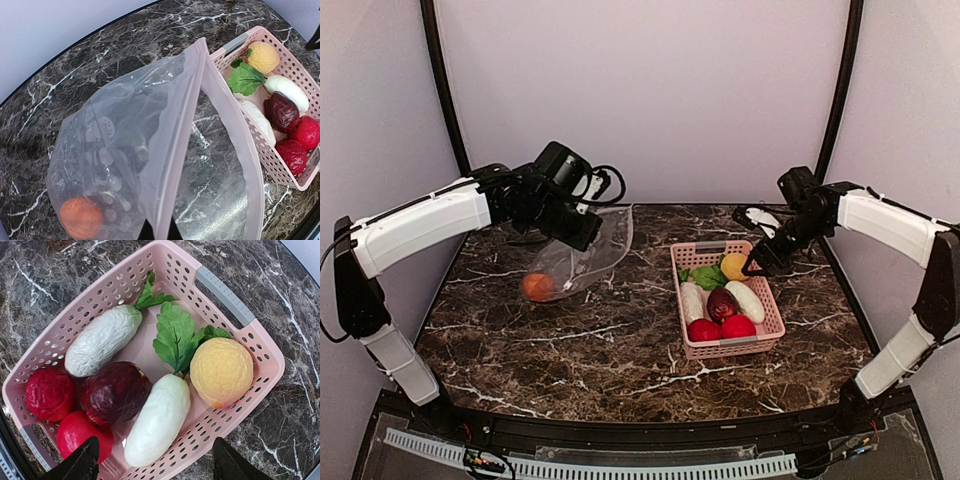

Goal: Place the food in the zip-top bag and seal the zipper
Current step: Pick up the fake fruit from the bin.

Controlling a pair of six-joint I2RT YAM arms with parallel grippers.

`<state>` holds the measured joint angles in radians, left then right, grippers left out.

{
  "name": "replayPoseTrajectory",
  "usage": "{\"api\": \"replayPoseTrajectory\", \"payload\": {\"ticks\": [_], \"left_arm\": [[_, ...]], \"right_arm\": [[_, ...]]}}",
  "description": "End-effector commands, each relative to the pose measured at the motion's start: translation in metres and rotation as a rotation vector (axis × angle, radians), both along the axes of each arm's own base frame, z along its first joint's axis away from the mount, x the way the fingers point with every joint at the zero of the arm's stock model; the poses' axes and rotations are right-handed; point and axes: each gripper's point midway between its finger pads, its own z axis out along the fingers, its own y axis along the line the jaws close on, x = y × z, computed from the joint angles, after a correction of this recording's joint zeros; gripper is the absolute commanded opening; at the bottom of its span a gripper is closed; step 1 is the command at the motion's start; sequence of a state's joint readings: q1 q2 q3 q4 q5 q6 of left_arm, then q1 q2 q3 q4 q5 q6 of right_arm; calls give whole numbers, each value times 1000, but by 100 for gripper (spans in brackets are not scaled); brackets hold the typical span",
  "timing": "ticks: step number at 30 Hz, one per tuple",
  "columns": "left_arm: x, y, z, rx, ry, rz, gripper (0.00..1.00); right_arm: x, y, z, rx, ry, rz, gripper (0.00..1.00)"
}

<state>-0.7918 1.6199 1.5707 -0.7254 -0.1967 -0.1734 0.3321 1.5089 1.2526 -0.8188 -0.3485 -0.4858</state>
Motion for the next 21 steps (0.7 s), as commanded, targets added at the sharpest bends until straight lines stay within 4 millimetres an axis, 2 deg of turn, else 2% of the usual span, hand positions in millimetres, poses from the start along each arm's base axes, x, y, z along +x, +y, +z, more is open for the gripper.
{"api": "replayPoseTrajectory", "payload": {"ticks": [1,2,3,4,5,6,7,8,9,10,16,17,21], "left_arm": [[12,-30,12,-63,-73,-145,1],[12,-30,7,-79,-58,-140,1],[11,-38,11,-134,-58,-164,1],[9,-37,3,-151,-41,-172,1],[9,-41,10,-207,-51,-171,1],[9,-35,-5,-210,-28,-153,1],[10,-37,5,-272,-48,-144,1],[8,-32,-9,-274,-26,-132,1],[9,-33,0,-322,-48,-125,1],[7,-30,-9,-324,-35,-117,1],[-1,-28,2,-381,-56,-131,1],[-2,-26,-2,-377,-53,-126,1],[-4,-21,3,-381,-80,-122,1]], "right_arm": [[24,-5,-9,-73,-29,-26,74],[27,-5,-11,-82,-27,-26,73],[31,-5,-13,-91,-26,-28,73],[34,-5,-13,-99,-28,-28,72],[37,-4,-13,-108,-31,-27,72],[41,-5,-12,-117,-38,-27,72],[44,-5,-11,-127,-49,-25,72],[49,-5,-13,-142,-54,-24,72],[52,-5,-14,-153,-61,-22,72],[55,-6,-14,-163,-65,-17,72],[69,-2,-33,-206,-47,11,72],[70,-1,-37,-210,-40,13,71],[76,6,-52,-236,-18,22,70]]}}
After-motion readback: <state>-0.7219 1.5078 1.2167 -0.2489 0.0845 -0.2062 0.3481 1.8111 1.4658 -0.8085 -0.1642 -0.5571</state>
